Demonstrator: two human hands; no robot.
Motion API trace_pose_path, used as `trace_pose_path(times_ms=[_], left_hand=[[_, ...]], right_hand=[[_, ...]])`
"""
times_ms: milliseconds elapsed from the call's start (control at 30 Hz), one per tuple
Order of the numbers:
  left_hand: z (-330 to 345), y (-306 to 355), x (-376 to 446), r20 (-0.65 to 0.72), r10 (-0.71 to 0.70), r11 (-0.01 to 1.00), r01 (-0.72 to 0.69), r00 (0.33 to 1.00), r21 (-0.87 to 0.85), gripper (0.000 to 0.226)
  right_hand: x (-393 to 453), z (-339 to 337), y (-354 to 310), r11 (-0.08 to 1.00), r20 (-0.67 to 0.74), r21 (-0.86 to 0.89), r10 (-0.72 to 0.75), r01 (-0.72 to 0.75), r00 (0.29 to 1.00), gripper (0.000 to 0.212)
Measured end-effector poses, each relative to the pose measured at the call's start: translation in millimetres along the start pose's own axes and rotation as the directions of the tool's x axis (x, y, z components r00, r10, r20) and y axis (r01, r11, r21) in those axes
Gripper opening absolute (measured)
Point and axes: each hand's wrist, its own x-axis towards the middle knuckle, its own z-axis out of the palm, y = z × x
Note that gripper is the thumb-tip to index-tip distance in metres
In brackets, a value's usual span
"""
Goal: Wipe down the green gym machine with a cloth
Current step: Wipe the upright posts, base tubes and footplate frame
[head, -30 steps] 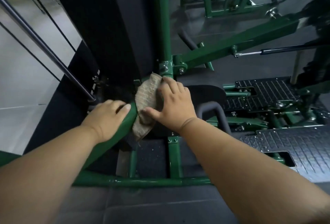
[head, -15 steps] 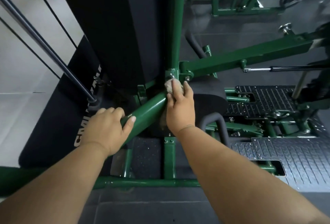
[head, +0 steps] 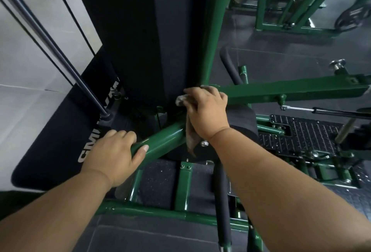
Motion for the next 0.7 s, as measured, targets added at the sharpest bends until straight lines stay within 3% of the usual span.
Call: trace_pose_path(times_ms=[100, 167, 333, 500, 567, 700], left_hand=[[1, 0, 0, -0.018, -0.007, 1.0, 0.007, 1.0, -0.001, 0.059], [2, 1, -1, -0.022, -0.018, 1.0, 0.018, 1.0, -0.005, 0.058], [2, 0, -2, 0.005, -0.041, 0.999, 0.041, 0.999, 0.024, 0.06], [2, 0, -2, 0.016, -0.032, 0.999, 0.031, 0.999, 0.025, 0.06], [2, 1, -1, 0.005, -0.035, 0.999, 0.034, 0.999, 0.011, 0.059], [2, 0, 0, 0.046, -0.046, 0.999, 0.047, 0.998, -0.019, 0.061]], right_hand=[[-7, 14, 0, 0.971, 0.137, -0.155, -0.16, 0.181, 0.978, 0.024], [-4, 14, 5, 0.964, 0.166, -0.195, -0.15, 0.182, 0.975, 0.029], [-14, 21, 8, 0.999, 0.044, -0.02, 0.029, -0.028, 0.999, 0.027], [-34, 35, -13, 0.937, -0.058, 0.19, 0.31, -0.294, 0.949, 0.024], [-31, 32, -12, 0.949, -0.063, 0.148, 0.289, -0.277, 0.955, 0.022], [-3, 19, -4, 0.997, -0.037, -0.032, 0.065, -0.067, 0.997, 0.017]])
